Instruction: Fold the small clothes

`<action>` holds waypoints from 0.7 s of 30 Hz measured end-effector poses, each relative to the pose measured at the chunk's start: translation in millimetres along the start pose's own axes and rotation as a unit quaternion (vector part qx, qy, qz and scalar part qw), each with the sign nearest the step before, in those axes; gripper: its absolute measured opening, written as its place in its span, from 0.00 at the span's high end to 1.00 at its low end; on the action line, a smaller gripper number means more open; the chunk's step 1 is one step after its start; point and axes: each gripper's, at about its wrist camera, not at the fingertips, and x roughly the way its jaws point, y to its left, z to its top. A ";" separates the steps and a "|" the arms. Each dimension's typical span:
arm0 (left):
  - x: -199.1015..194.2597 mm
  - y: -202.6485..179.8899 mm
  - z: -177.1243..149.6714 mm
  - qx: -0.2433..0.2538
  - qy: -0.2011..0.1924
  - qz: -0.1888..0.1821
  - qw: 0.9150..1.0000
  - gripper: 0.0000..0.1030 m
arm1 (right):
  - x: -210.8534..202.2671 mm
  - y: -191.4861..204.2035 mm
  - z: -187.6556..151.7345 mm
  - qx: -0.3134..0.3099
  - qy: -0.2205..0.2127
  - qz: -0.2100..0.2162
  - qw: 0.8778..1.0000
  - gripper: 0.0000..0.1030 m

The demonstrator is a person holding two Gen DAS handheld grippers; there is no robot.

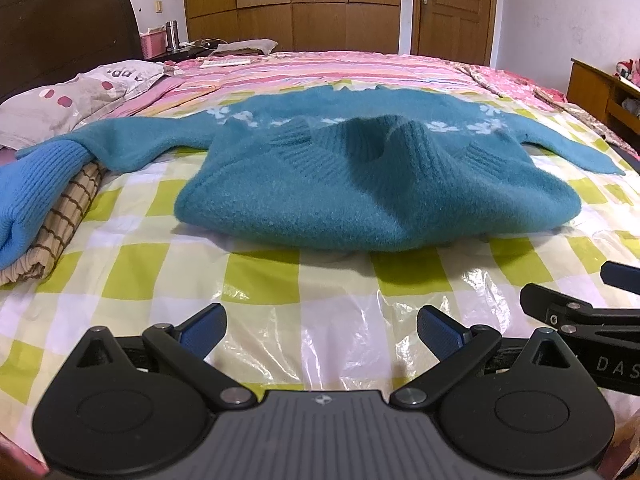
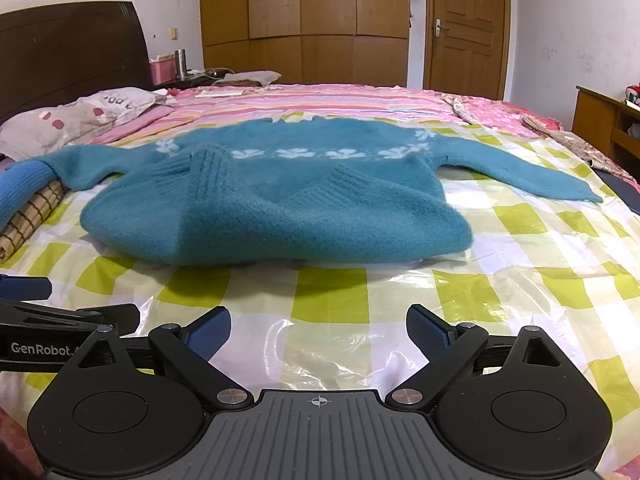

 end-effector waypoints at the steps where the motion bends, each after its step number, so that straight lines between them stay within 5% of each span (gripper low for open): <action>1: -0.7 1.5 1.2 -0.002 -0.002 -0.002 1.000 0.00 | -0.1 0.0 0.4 0.001 0.000 0.001 1.000 0.08; 21: 21.4 55.4 68.9 0.006 -0.046 0.024 0.999 0.02 | 19.9 -31.5 65.0 0.019 -0.027 0.040 0.999 0.26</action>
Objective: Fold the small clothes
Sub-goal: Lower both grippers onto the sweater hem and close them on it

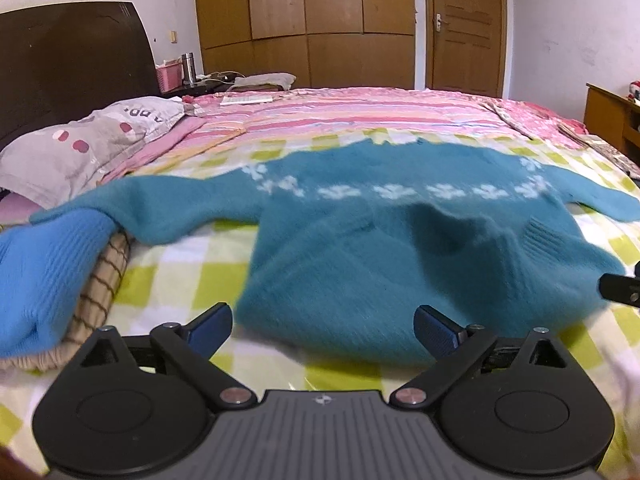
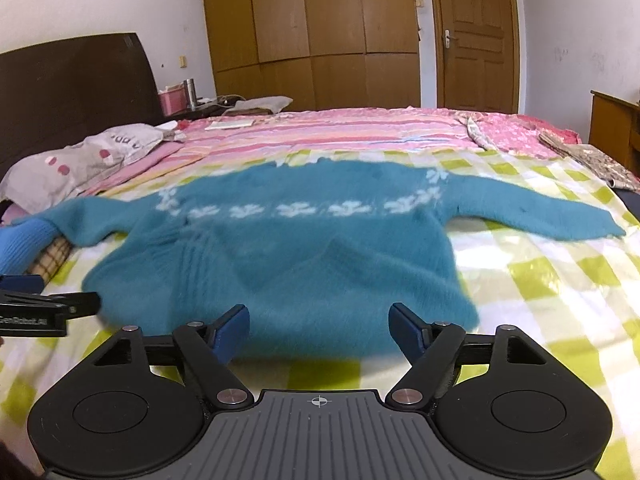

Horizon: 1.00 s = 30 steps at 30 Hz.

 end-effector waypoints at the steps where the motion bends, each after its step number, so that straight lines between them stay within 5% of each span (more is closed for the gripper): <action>1: 3.7 2.7 4.0 -0.001 0.000 0.000 1.000 0.04 | 4.2 -2.8 4.6 0.000 -0.001 0.000 1.000 0.27; 8: 40.8 14.3 28.1 0.018 0.008 0.001 1.000 0.18 | 37.0 -17.6 28.2 -0.017 -0.002 -0.010 1.000 0.27; 25: 113.2 16.5 48.2 0.102 0.043 -0.063 0.992 0.12 | 130.1 -27.0 47.7 -0.113 0.081 0.034 0.990 0.28; 27: 116.0 14.0 48.4 0.111 0.050 -0.072 0.990 0.18 | 135.2 -26.8 48.4 -0.115 0.097 0.049 0.987 0.37; 30: 116.0 10.3 47.7 0.121 0.065 -0.099 0.986 0.47 | 135.9 -25.2 49.1 -0.117 0.118 0.069 0.984 0.56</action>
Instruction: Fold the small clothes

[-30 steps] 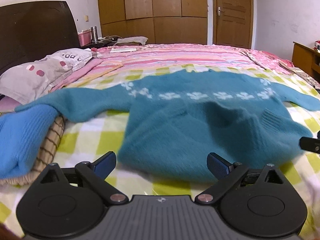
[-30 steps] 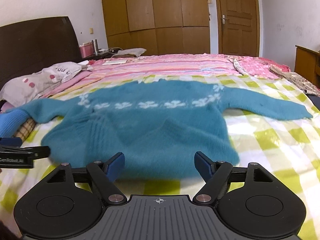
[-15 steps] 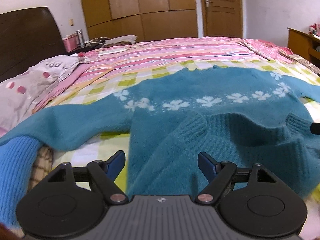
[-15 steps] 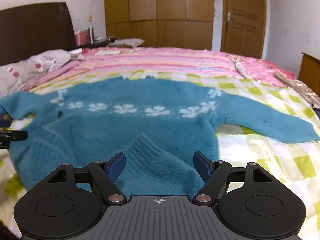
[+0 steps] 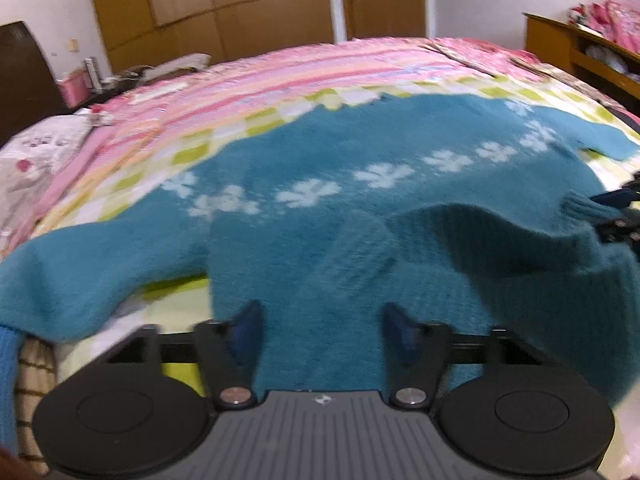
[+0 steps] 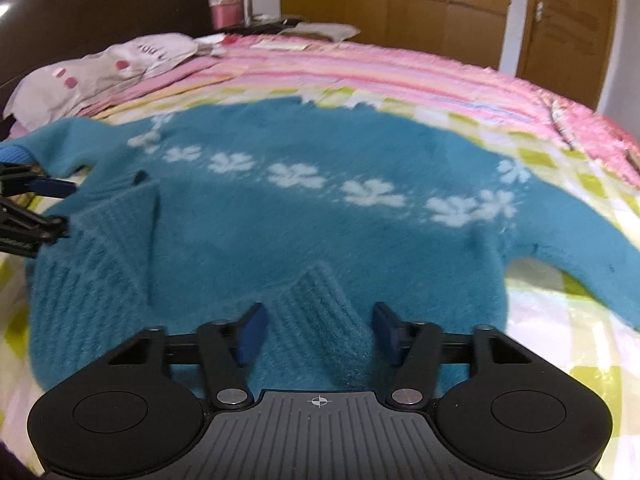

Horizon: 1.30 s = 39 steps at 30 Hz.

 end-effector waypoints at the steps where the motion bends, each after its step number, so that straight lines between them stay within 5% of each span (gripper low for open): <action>1: -0.3 -1.0 0.4 0.001 0.005 -0.007 1.000 0.54 | -1.6 1.3 0.2 -0.003 0.003 0.001 1.000 0.65; 4: -5.0 -3.7 0.3 0.009 0.010 -0.007 1.000 0.68 | -9.1 0.8 1.9 0.001 0.012 0.008 1.000 0.84; 7: -16.8 -1.3 -2.5 -0.002 0.014 -0.029 0.999 0.81 | -26.1 -1.9 1.6 0.011 0.008 0.028 1.000 0.88; 17: -100.3 12.1 -55.3 -0.043 0.004 -0.071 0.997 0.83 | -121.7 16.6 -41.7 -0.014 -0.005 0.058 0.998 0.90; 28: -155.7 3.8 -124.6 -0.041 0.057 -0.049 0.996 0.81 | -161.2 22.1 -99.4 -0.055 0.053 -0.011 0.997 0.84; 39: -171.8 -19.5 -103.3 -0.064 -0.015 -0.062 0.996 0.79 | -201.1 31.6 -105.9 -0.029 -0.019 -0.011 0.999 0.84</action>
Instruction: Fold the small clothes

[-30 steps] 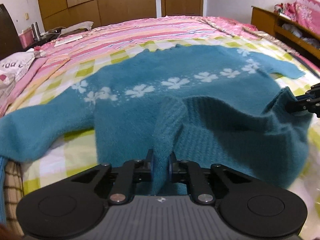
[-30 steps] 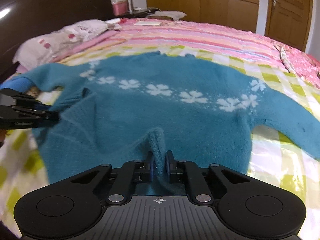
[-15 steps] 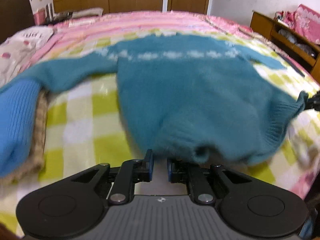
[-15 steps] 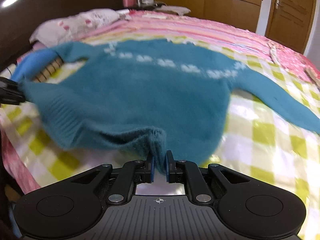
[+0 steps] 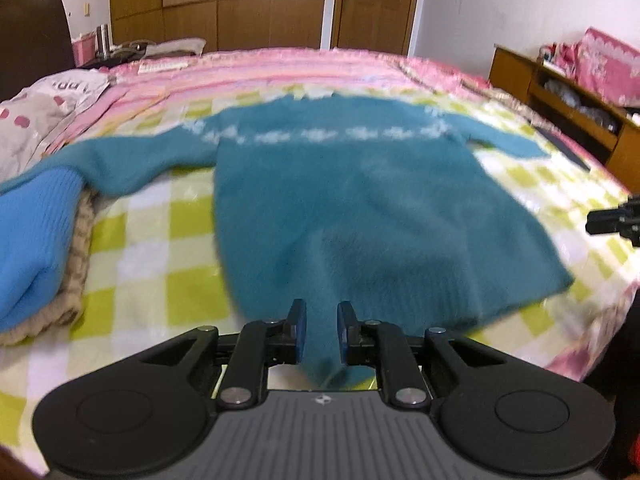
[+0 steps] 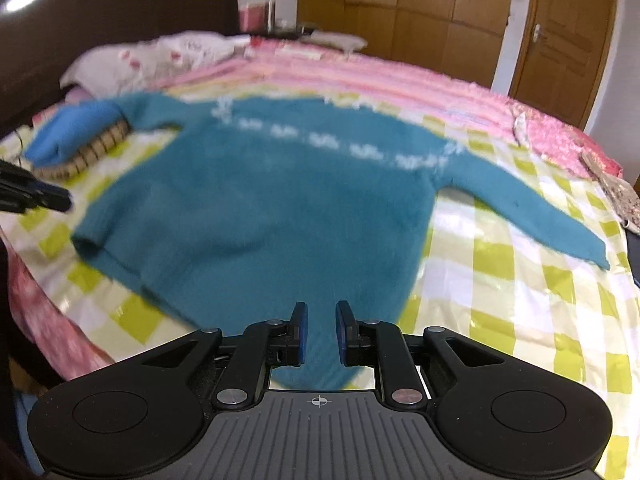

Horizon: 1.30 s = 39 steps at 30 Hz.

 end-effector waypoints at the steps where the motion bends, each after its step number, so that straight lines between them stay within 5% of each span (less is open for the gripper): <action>1: 4.2 -3.5 3.3 -0.001 -0.004 -0.002 1.000 0.78 | -2.8 -0.9 1.7 0.009 -0.011 0.006 1.000 0.83; 6: 45.2 -15.0 13.5 -0.022 0.000 -0.005 1.000 0.76 | 25.8 -7.3 4.3 0.076 -0.020 0.010 0.997 0.81; 12: 80.3 -14.7 0.2 -0.032 0.056 0.035 0.997 0.76 | 70.7 -19.5 -21.4 0.127 0.031 -0.001 0.991 0.81; 19: 77.0 -18.9 -5.9 -0.008 0.088 0.053 0.995 0.75 | 73.4 -34.6 -40.7 0.148 0.042 -0.001 0.988 0.81; 29: 48.8 -40.5 12.1 -0.006 0.054 0.079 0.995 0.75 | 63.7 -49.1 -33.5 0.198 -0.015 0.006 0.980 0.81; 34: 43.8 -57.8 26.7 0.007 0.055 0.088 0.995 0.75 | 69.6 -46.9 -40.8 0.190 0.011 -0.009 0.982 0.79; 39: 44.0 -77.4 47.1 0.009 0.038 0.077 0.996 0.74 | 60.4 -58.9 -41.8 0.217 -0.013 0.008 0.976 0.78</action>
